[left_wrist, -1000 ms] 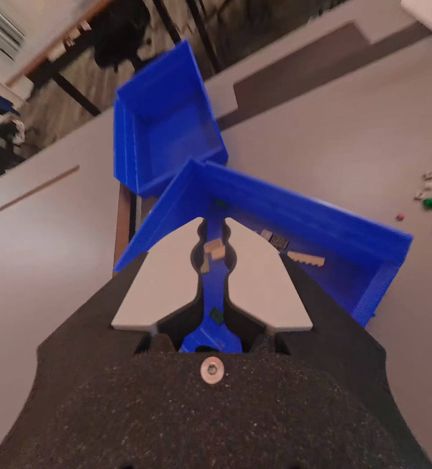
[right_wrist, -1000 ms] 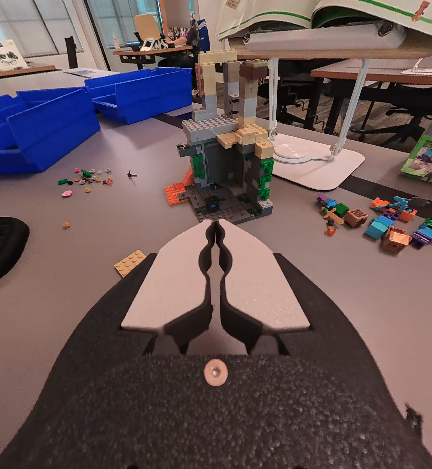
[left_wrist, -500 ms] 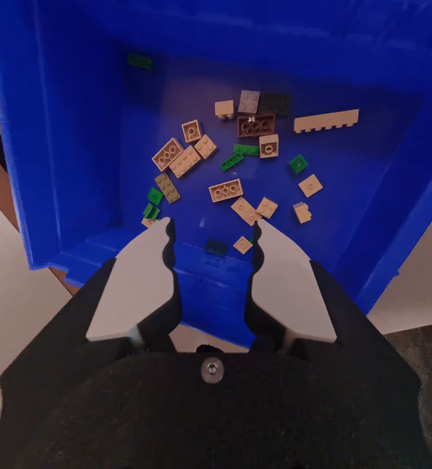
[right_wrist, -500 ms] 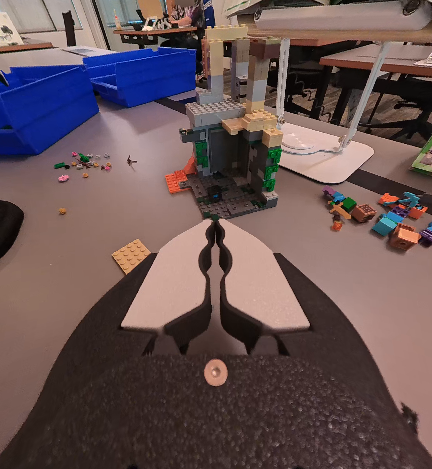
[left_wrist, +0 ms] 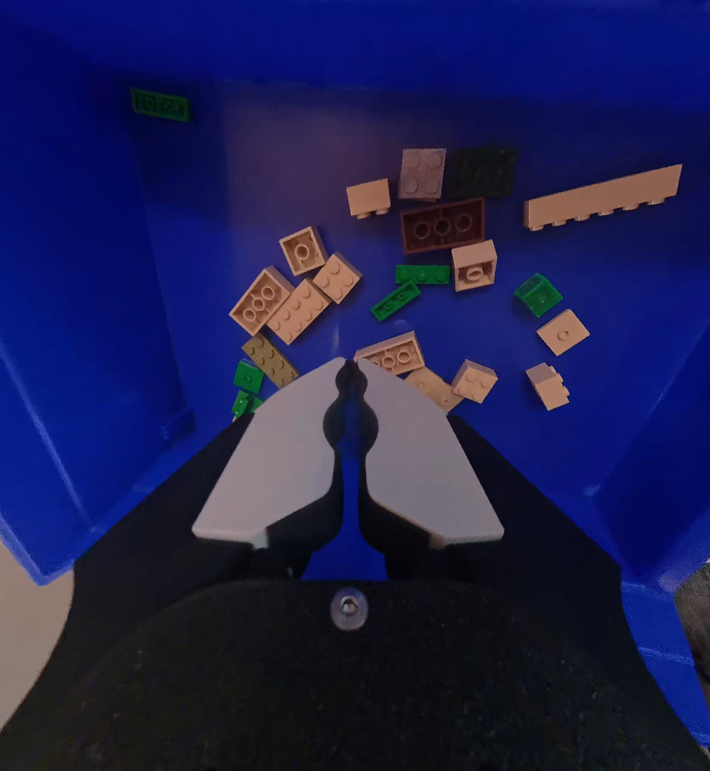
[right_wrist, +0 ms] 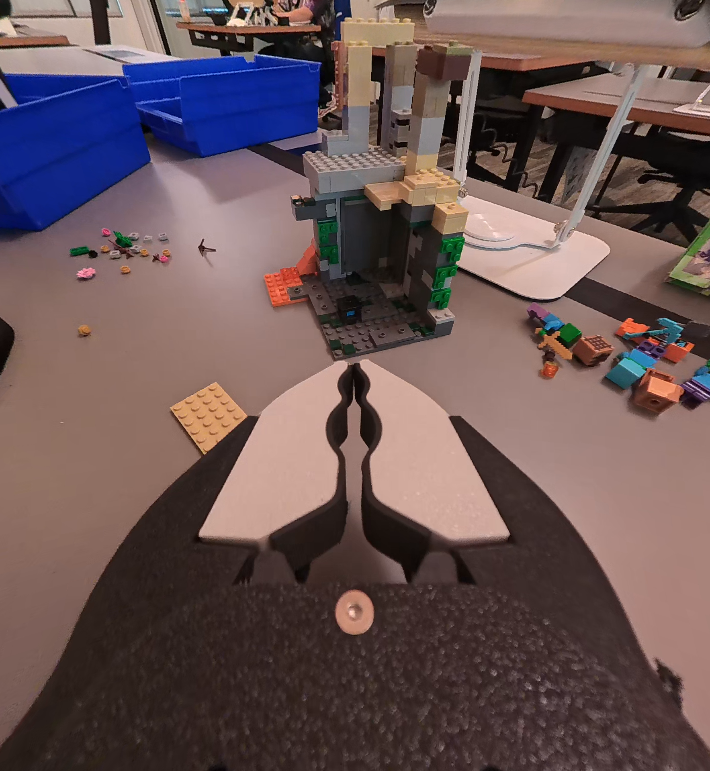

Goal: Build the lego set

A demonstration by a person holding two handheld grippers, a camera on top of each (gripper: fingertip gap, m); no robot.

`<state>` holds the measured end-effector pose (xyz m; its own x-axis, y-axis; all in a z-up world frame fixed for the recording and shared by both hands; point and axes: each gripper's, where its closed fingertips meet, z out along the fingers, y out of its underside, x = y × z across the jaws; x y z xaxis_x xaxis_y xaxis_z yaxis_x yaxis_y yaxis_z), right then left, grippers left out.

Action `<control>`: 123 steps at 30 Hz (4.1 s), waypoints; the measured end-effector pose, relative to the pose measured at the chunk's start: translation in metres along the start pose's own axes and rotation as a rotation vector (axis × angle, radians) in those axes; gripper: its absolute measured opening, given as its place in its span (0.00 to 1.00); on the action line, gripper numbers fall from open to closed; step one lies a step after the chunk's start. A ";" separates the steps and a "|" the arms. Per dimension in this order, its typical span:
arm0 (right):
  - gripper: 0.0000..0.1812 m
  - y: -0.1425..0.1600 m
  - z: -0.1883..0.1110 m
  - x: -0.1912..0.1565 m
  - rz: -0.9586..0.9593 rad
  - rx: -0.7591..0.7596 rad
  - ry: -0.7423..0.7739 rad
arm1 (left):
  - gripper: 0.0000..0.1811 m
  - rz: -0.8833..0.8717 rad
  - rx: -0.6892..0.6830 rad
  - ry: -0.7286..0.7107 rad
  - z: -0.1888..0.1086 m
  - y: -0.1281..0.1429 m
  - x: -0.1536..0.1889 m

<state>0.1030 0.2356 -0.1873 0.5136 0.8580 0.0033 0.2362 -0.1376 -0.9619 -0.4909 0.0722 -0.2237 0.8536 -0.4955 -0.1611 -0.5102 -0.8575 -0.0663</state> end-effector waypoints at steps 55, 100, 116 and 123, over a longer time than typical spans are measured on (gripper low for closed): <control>0.15 -0.059 0.031 -0.191 -0.838 0.068 -0.587 | 0.06 0.593 0.587 0.771 -0.113 -0.208 0.338; 0.00 0.021 0.031 -0.054 -0.224 -0.254 -0.462 | 0.04 0.608 0.860 0.515 -0.030 -0.375 0.385; 0.03 0.048 0.038 -0.036 -0.452 -0.478 -0.460 | 0.11 0.727 0.760 0.495 -0.011 -0.388 0.397; 0.05 0.050 0.038 -0.037 -0.473 -0.566 -0.512 | 0.11 0.700 0.797 0.443 -0.029 -0.373 0.381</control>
<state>0.0648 0.2158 -0.2454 -0.1390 0.9839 0.1121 0.7709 0.1786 -0.6114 0.0280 0.1994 -0.2316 0.2385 -0.9694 -0.0580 -0.6742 -0.1224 -0.7284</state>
